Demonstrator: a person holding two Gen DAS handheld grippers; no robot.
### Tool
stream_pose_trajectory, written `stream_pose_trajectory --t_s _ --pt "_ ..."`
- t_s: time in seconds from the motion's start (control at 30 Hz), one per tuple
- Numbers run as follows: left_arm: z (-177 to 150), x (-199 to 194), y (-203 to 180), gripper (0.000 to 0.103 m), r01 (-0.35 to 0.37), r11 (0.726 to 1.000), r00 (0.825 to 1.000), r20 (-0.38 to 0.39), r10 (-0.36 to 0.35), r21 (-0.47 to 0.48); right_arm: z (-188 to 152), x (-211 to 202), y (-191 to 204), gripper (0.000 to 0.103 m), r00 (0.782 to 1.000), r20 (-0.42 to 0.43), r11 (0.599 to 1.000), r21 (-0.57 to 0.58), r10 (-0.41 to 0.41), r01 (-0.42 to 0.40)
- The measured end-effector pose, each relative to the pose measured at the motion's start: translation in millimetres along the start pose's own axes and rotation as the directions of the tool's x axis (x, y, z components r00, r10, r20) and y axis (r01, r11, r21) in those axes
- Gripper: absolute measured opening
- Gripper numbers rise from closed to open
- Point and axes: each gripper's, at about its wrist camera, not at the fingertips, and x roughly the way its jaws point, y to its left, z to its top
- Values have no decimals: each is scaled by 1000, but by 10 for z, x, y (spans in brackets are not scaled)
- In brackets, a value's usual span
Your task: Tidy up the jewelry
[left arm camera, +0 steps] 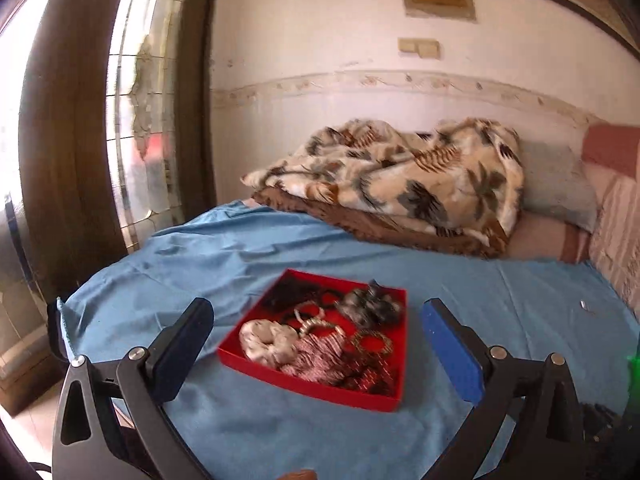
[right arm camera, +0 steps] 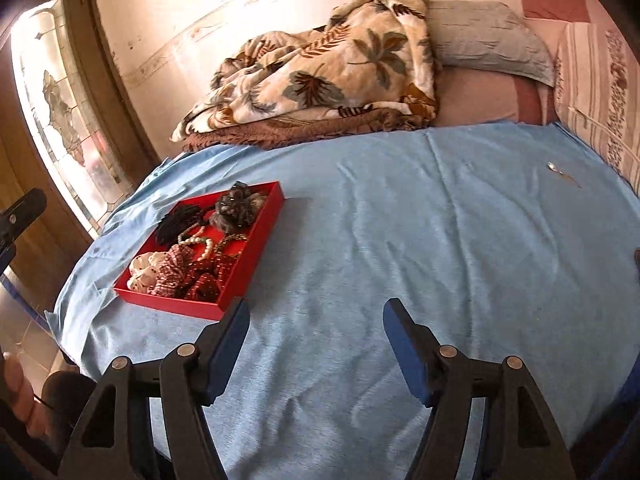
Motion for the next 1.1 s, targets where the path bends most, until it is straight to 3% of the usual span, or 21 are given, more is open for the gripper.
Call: stream_pose_trajectory --t_s 0.17,0.37,1.1 --pt "-85 43 -155 103 -15 998 998 -61 19 59 -32 -27 -51 77 999 12 999 -2 -45 45" --pt "-173 129 -114 103 -25 999 993 -118 30 47 -33 -91 1 82 993 55 993 -48 -107 110" --pt "-383 376 65 103 -2 1000 971 -238 3 1 -56 -73 222 87 985 77 977 -138 -154 164"
